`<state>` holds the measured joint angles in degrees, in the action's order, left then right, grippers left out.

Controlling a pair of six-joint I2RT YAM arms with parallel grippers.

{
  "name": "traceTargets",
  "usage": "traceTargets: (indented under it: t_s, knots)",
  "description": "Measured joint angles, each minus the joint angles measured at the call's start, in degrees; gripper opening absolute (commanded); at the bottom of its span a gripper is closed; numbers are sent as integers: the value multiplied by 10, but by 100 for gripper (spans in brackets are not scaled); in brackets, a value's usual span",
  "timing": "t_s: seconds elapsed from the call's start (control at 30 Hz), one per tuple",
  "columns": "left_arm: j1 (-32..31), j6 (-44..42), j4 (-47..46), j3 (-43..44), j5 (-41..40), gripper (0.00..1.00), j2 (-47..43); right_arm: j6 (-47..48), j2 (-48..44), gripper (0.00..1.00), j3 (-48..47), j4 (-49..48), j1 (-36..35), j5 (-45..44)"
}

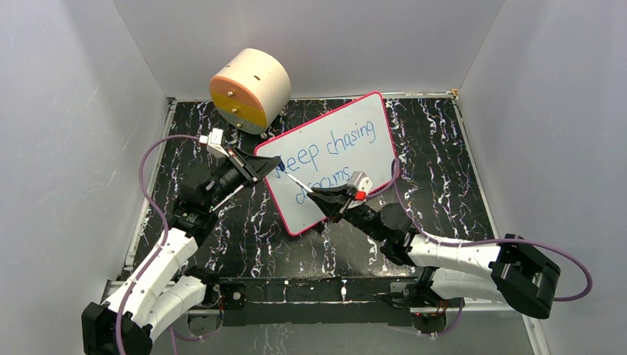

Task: Write a sentence on the whiteboard
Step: Close the whiteboard marker.

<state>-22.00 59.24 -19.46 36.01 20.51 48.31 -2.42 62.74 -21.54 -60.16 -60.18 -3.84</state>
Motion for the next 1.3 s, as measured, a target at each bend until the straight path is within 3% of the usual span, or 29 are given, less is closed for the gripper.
traceTargets:
  t_s: [1.3]
  knots:
    - [-20,8,-16,-1,-2,0,11,10,2,0,0,1,-3,-20]
